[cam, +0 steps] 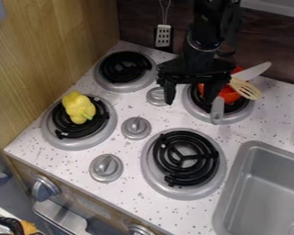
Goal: Put the orange pot in between the upper left side and lower left side of the burner
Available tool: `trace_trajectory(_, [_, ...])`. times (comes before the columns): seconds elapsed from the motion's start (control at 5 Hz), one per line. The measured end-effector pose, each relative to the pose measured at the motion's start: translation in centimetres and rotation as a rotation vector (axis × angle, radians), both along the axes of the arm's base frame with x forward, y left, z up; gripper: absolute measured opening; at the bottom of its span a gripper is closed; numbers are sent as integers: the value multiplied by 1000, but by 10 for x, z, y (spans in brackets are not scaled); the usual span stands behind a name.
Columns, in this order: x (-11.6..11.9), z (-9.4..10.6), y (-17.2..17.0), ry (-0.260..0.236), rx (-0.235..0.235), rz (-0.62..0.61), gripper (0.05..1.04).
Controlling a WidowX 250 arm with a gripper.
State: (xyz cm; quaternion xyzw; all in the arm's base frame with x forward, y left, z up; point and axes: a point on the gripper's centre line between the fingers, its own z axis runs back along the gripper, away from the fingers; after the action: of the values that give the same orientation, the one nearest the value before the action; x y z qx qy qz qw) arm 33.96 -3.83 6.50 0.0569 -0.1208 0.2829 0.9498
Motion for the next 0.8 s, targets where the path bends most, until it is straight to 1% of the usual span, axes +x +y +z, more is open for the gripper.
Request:
trace_trajectory(0.2, [-2, -11, 0, 32, 4, 2, 999])
trace_trajectory(0.4, [-1, -12, -1, 36, 4, -7, 999])
trace_trajectory(0.6, [9, -8, -1, 6, 13, -2, 999])
trace_trajectory(0.8, [17, -5, -2, -35, 28, 13, 999])
